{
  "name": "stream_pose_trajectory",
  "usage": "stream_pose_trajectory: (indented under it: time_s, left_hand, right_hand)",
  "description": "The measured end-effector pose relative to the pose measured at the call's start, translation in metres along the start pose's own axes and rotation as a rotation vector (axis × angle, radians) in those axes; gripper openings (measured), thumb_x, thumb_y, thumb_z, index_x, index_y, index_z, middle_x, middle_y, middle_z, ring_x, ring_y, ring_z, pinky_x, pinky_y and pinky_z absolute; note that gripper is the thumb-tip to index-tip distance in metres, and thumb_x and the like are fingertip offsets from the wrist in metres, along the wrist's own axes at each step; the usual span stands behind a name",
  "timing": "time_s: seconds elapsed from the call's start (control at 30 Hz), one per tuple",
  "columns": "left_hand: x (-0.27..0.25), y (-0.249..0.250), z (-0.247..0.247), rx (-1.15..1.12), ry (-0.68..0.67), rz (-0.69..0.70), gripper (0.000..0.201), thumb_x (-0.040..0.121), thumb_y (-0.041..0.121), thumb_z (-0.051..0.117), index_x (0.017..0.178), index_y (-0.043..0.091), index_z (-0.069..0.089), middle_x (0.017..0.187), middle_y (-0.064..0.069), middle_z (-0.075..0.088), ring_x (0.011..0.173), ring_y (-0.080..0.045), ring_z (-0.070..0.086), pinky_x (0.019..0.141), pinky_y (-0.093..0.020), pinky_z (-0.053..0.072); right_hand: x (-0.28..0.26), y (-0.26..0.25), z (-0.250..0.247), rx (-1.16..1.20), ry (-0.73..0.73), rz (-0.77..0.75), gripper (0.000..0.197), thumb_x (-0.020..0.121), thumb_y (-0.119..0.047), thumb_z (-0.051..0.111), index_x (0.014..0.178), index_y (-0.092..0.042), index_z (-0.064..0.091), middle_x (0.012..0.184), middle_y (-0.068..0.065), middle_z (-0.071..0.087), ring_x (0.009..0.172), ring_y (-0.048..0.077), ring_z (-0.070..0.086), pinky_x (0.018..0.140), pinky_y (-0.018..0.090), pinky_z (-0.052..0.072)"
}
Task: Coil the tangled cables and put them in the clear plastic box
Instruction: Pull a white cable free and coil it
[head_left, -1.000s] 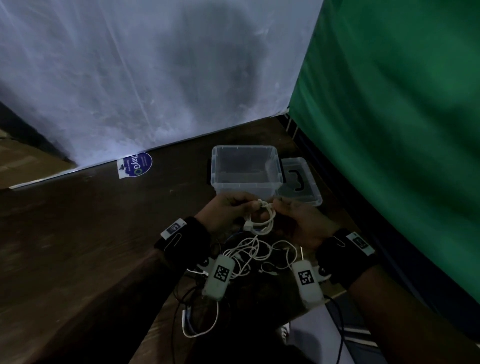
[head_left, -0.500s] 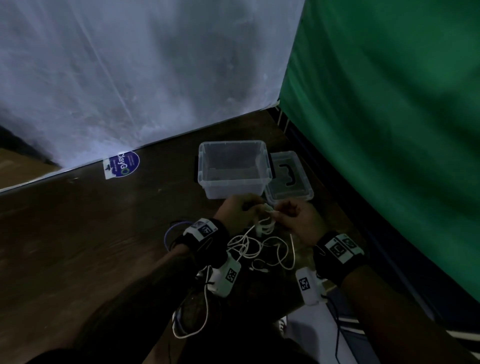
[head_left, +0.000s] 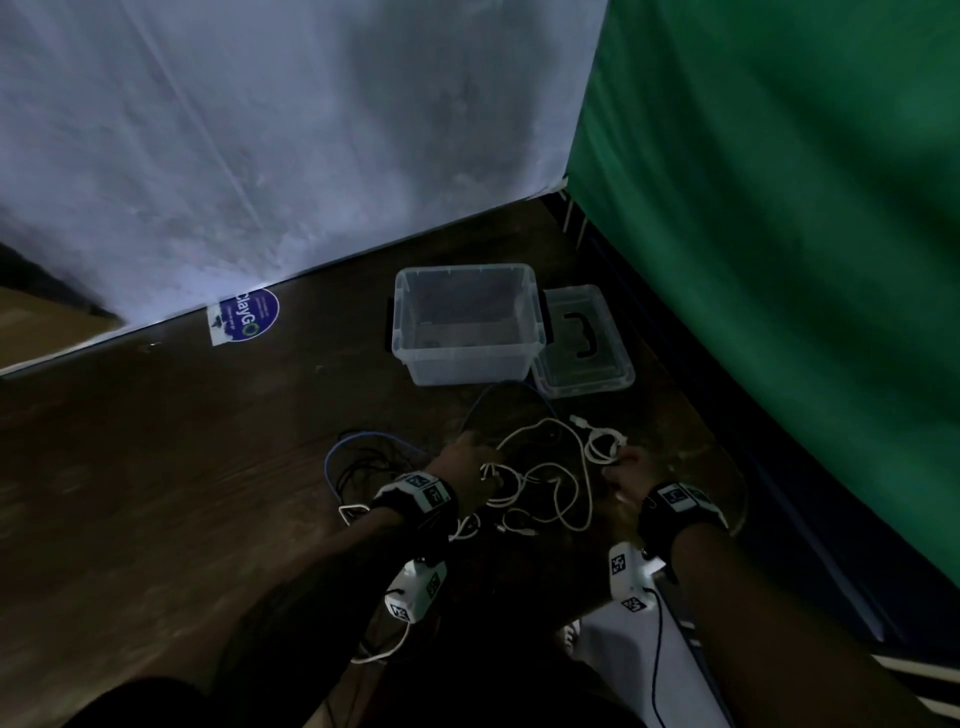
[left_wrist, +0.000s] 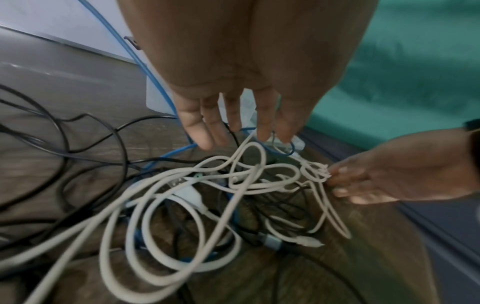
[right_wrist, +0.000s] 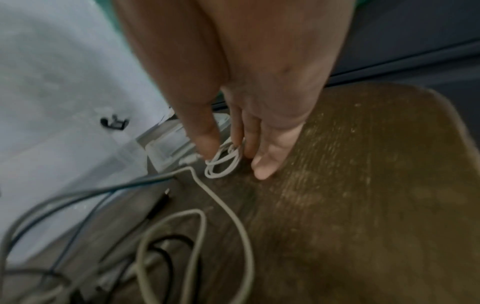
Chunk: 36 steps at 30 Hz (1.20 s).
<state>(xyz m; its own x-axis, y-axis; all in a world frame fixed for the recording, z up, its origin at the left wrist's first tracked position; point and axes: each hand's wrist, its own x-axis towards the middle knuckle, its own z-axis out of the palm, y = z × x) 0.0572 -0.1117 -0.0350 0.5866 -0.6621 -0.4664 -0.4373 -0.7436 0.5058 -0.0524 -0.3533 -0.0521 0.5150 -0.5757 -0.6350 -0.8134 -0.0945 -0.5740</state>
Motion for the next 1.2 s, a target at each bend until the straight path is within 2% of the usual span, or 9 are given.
stream_pose_trajectory:
  time_s: [0.17, 0.27, 0.4, 0.6, 0.7, 0.77, 0.83, 1.03, 1.2]
  left_hand:
    - [0.008, 0.001, -0.002, 0.086, -0.048, -0.011, 0.049, 0.092, 0.034, 0.058, 0.139, 0.026, 0.048, 0.154, -0.010, 0.020, 0.136, -0.037, 0.030, 0.110, -0.043, 0.034]
    - [0.011, 0.002, -0.003, 0.116, -0.087, -0.021, 0.052, 0.092, 0.034, 0.055, 0.142, 0.025, 0.043, 0.158, -0.007, 0.015, 0.139, -0.038, 0.025, 0.111, -0.046, 0.032]
    - [0.008, 0.005, -0.010, 0.153, -0.059, 0.013, 0.054, 0.093, 0.033, 0.054, 0.143, 0.017, 0.041, 0.157, -0.004, 0.026, 0.136, -0.034, 0.030, 0.110, -0.040, 0.032]
    - [-0.025, -0.001, -0.030, 0.127, 0.229, 0.277, 0.040, 0.090, 0.032, 0.048, 0.125, 0.019, 0.062, 0.140, -0.002, 0.052, 0.111, -0.033, 0.048, 0.092, -0.040, 0.045]
    - [-0.044, -0.001, -0.048, -0.056, 0.409, 0.374, 0.017, 0.086, 0.023, 0.060, 0.097, 0.016, 0.072, 0.105, -0.004, 0.069, 0.091, -0.027, 0.058, 0.080, -0.039, 0.050]
    - [-0.054, 0.004, -0.062, -0.303, 0.458, 0.286, 0.006, 0.085, 0.024, 0.065, 0.087, 0.019, 0.066, 0.087, -0.002, 0.068, 0.080, -0.021, 0.063, 0.073, -0.039, 0.053]
    - [-0.060, 0.008, -0.074, -0.519, 0.468, 0.217, 0.014, 0.089, 0.021, 0.065, 0.082, 0.022, 0.053, 0.073, 0.001, 0.060, 0.064, -0.009, 0.057, 0.061, -0.029, 0.051]
    - [-0.080, -0.003, -0.097, -0.964, 0.321, 0.131, 0.012, 0.099, 0.008, 0.048, 0.101, 0.001, 0.056, 0.074, -0.005, 0.054, 0.055, -0.002, 0.055, 0.053, -0.018, 0.047]
    - [-0.083, -0.032, -0.094, -1.043, 0.163, 0.019, 0.021, 0.100, 0.017, 0.048, 0.102, 0.001, 0.060, 0.084, -0.016, 0.050, 0.074, -0.024, 0.050, 0.061, -0.029, 0.045]
  right_hand:
    - [-0.010, 0.001, -0.006, -0.139, -0.066, -0.080, 0.034, 0.088, 0.006, 0.062, 0.122, 0.009, 0.059, 0.127, 0.023, 0.060, 0.121, 0.036, 0.055, 0.098, 0.035, 0.041]
    - [-0.008, 0.002, -0.006, -0.152, 0.077, -0.163, 0.032, 0.084, -0.002, 0.069, 0.115, 0.005, 0.065, 0.122, 0.023, 0.063, 0.115, 0.038, 0.059, 0.098, 0.037, 0.044]
    - [-0.024, -0.011, 0.007, -0.288, 0.229, -0.530, 0.037, 0.081, -0.010, 0.071, 0.116, -0.003, 0.065, 0.122, 0.018, 0.062, 0.112, 0.034, 0.059, 0.098, 0.044, 0.048]
    - [-0.059, -0.061, 0.038, -0.510, -0.023, -0.921, 0.054, 0.092, -0.024, 0.058, 0.144, -0.017, 0.046, 0.153, 0.004, 0.039, 0.142, 0.023, 0.032, 0.118, 0.038, 0.024]
    - [-0.076, -0.094, 0.039, -0.515, -0.077, -1.001, 0.033, 0.090, -0.031, 0.060, 0.118, -0.016, 0.067, 0.118, 0.006, 0.068, 0.111, 0.023, 0.061, 0.097, 0.037, 0.046]
    - [-0.093, -0.115, 0.037, -0.398, -0.161, -0.969, 0.016, 0.094, -0.030, 0.061, 0.099, -0.017, 0.069, 0.093, 0.000, 0.069, 0.085, 0.016, 0.063, 0.075, 0.031, 0.048]
    - [-0.109, -0.135, 0.033, -0.266, -0.201, -0.910, 0.012, 0.097, -0.027, 0.058, 0.097, -0.017, 0.065, 0.089, -0.004, 0.065, 0.082, 0.010, 0.061, 0.070, 0.024, 0.046]
    - [-0.121, -0.174, -0.007, 0.050, 0.076, -0.937, 0.014, 0.096, -0.020, 0.060, 0.089, -0.010, 0.066, 0.079, 0.004, 0.064, 0.066, 0.005, 0.054, 0.059, 0.011, 0.040]
    - [-0.117, -0.177, -0.037, 0.279, 0.374, -0.937, 0.018, 0.094, -0.021, 0.059, 0.077, -0.018, 0.064, 0.068, 0.002, 0.058, 0.060, 0.007, 0.047, 0.057, 0.018, 0.039]
